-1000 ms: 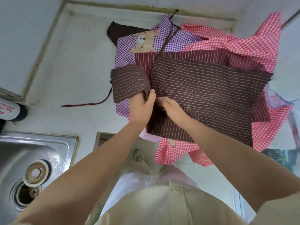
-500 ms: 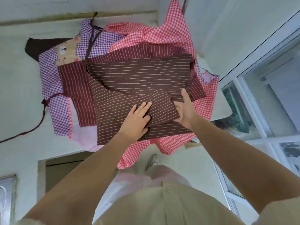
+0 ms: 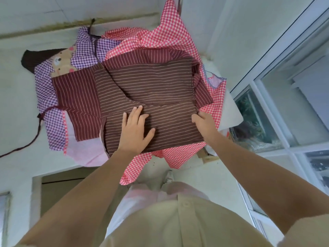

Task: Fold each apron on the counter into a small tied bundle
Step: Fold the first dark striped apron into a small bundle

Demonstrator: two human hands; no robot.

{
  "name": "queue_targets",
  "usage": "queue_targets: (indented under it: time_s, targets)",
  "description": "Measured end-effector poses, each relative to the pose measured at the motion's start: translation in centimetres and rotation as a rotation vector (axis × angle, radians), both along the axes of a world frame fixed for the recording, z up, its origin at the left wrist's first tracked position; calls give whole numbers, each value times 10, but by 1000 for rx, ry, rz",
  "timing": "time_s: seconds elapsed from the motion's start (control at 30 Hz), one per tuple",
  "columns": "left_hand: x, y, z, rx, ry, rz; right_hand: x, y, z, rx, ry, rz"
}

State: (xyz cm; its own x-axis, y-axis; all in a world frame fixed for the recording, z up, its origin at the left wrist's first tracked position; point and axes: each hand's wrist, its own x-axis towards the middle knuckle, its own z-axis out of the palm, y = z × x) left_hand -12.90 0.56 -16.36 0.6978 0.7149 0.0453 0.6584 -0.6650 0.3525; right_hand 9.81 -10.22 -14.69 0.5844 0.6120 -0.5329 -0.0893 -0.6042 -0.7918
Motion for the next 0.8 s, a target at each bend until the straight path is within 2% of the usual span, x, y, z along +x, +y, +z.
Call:
queue_targets:
  time_s: [0.17,0.3,0.43,0.5,0.57,0.63,0.7,0.8]
  targets:
    - [-10,-5,-12,69,60,106,9,-15,-10,-101,-144,97]
    - [-20,-2,-14,73,37,411,13,-13,-12,-138,-323,188]
    - [-25,3,-3,-142,-31,851,9,-15,-16,-154,-376,166]
    - [-32,9,-4,-328,-84,1038,7,-13,-17,-183,-417,203]
    - [-42,14,-5,-534,-229,1174,8,-11,-18,-211,-458,237]
    - [-53,20,-6,-688,-354,1174,7,-8,-20,-220,-480,247]
    - [-61,25,-4,-777,-401,1097,4,-3,-22,-212,-483,253]
    - [-71,32,3,-790,-502,1051,-8,11,-21,-198,-448,266]
